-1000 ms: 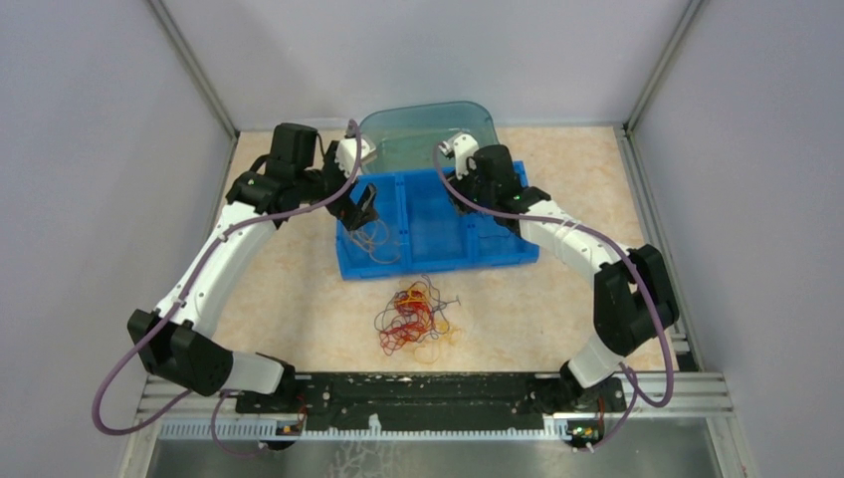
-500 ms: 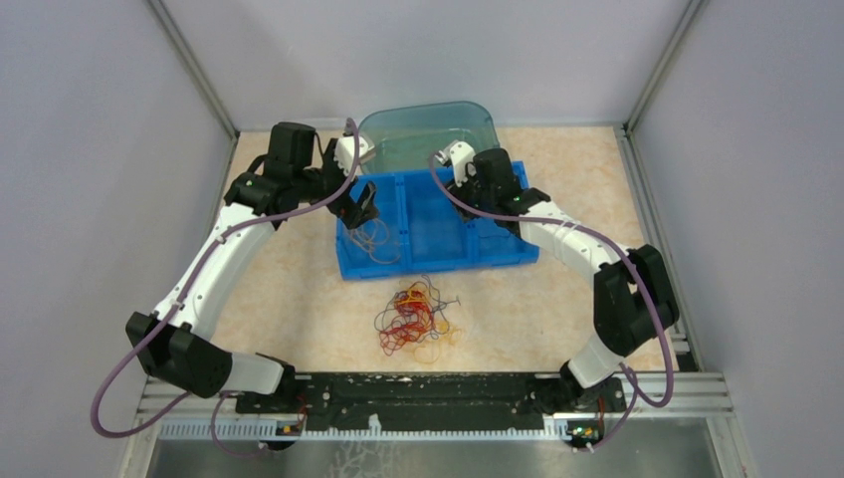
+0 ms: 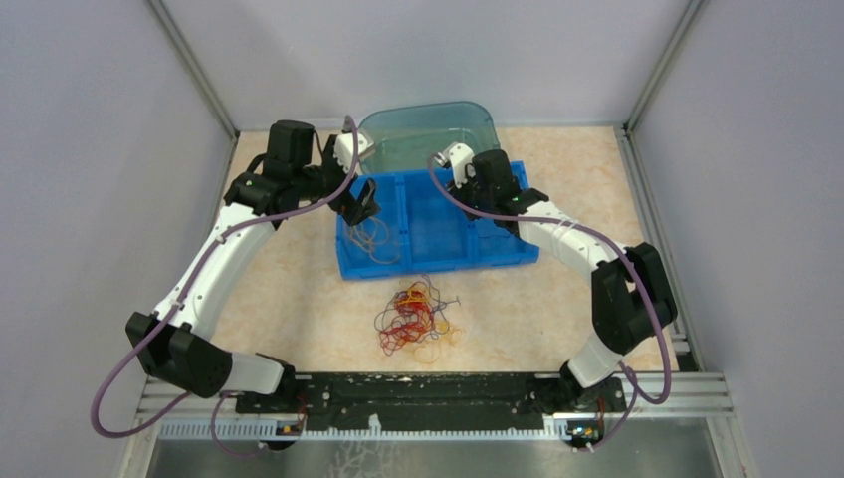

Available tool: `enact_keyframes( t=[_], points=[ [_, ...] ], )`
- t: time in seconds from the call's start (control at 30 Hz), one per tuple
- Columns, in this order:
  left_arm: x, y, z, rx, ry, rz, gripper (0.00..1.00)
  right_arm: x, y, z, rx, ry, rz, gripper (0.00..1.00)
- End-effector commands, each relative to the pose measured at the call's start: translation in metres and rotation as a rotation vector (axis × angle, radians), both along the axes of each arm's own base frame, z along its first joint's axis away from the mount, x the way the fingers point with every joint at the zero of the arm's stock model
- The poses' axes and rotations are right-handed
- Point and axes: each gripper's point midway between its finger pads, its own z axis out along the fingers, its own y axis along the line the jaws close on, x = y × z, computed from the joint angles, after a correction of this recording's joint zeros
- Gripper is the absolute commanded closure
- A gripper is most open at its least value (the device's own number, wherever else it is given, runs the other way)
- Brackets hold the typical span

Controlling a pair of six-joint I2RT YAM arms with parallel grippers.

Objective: Untangle the cables

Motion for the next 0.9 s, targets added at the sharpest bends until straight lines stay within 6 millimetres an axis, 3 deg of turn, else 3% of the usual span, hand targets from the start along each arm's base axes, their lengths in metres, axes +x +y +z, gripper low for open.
enact_keyframes(
  t=[0.0, 0.13, 0.37, 0.67, 0.7, 0.77, 0.87],
  points=[
    [0.001, 0.001, 0.026, -0.043, -0.063, 0.005, 0.0, 0.005, 0.0, 0.002, 0.004, -0.021, 0.0, 0.74],
    [0.001, -0.001, 0.029, -0.05, -0.067, -0.006, 0.0, 0.005, -0.002, -0.005, -0.013, -0.003, -0.006, 0.74],
    [0.002, -0.001, 0.031, -0.05, -0.072, -0.005, 0.0, 0.016, -0.013, 0.01, -0.014, -0.065, -0.088, 1.0],
    [0.0, 0.001, 0.04, -0.052, -0.092, -0.001, 0.0, 0.034, -0.059, 0.039, 0.127, -0.122, -0.32, 1.0],
    [0.0, 0.002, 0.04, -0.053, -0.092, -0.001, 0.0, 0.033, -0.056, 0.04, 0.149, -0.119, -0.308, 0.96],
    [-0.001, 0.001, 0.04, -0.056, -0.091, -0.005, 0.0, 0.025, -0.041, 0.043, 0.199, -0.1, -0.238, 0.77],
    [-0.002, 0.002, 0.04, -0.06, -0.089, -0.004, 0.0, 0.015, -0.023, 0.048, 0.22, -0.134, -0.208, 0.61]
  ],
)
